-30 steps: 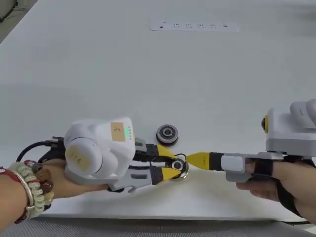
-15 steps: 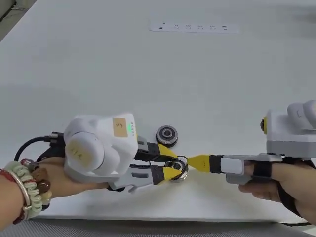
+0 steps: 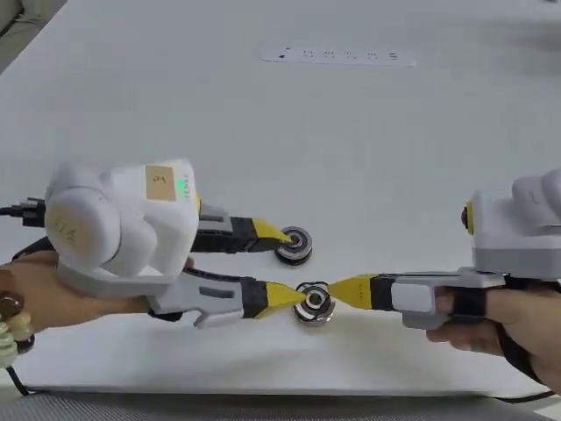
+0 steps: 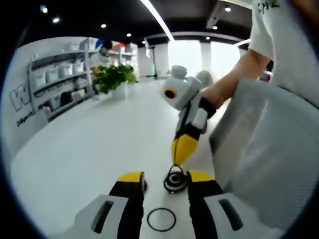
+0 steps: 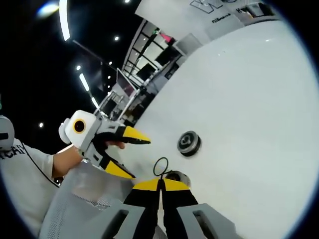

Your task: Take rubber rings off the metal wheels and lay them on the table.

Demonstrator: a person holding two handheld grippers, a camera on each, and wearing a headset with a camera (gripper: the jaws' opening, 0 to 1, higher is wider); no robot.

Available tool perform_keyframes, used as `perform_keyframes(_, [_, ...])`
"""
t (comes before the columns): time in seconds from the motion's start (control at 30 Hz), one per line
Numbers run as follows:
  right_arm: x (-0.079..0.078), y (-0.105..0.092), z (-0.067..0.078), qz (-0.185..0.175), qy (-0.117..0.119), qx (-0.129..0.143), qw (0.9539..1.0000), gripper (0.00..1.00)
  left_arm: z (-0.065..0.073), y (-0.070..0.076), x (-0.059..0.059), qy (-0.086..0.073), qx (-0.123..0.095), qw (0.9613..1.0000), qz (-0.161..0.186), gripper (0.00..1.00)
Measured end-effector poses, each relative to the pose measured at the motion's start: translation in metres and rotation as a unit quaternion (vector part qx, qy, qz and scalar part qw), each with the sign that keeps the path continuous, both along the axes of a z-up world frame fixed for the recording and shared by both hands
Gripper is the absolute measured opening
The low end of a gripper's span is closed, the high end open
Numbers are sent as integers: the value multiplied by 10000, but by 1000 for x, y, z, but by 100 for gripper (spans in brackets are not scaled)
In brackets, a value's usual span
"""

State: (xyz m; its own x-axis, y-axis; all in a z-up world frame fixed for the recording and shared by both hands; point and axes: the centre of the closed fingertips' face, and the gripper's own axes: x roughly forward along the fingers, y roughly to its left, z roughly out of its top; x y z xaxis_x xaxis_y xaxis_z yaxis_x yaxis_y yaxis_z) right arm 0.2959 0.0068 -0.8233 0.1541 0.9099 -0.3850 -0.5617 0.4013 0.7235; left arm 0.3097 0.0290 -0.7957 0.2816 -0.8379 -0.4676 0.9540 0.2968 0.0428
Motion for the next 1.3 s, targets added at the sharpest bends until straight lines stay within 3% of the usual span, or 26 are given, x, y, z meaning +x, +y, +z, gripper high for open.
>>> perform_keyframes(0.07, [1, 2, 10, -44, 54, 210, 9998, 0, 7, 1, 0, -27, -27, 10000, 6, 41])
perform_keyframes(0.13, [2, 1, 15, -71, -5, 216, 9997, 0, 14, 2, -1, -80, -33, 10000, -5, 42])
perform_keyframes(0.2, [3, -1, 18, -83, -51, 196, 9998, 0, 22, 3, -3, 25, -129, 9999, 45, 44])
perform_keyframes(0.27, [3, -3, 20, -137, -32, 218, 9997, 0, 30, 4, -6, 49, -242, 9997, 68, 50])
perform_keyframes(0.4, [1, -5, 30, -207, -16, 360, 9991, 0, 43, 12, -13, -79, -319, 9993, 174, 65])
perform_keyframes(0.6, [1, -9, 41, -269, -82, 447, 9986, 0, 48, 35, -23, -241, -88, 9992, 308, 68])
perform_keyframes(0.83, [0, -10, 51, -300, -186, 493, 9982, 0, 58, 60, -30, -319, -21, 9980, 551, 73])
perform_keyframes(0.97, [0, -10, 55, -286, -243, 494, 9981, 0, 61, 72, -33, -306, -38, 9970, 711, 77])
perform_keyframes(1.1, [1, -10, 60, -279, -294, 505, 9979, 0, 56, 85, -37, -344, 108, 9958, 846, 78])
perform_keyframes(1.3, [1, -9, 65, -228, -390, 454, 9979, 0, 58, 102, -44, -274, 14, 9935, 1102, 83])
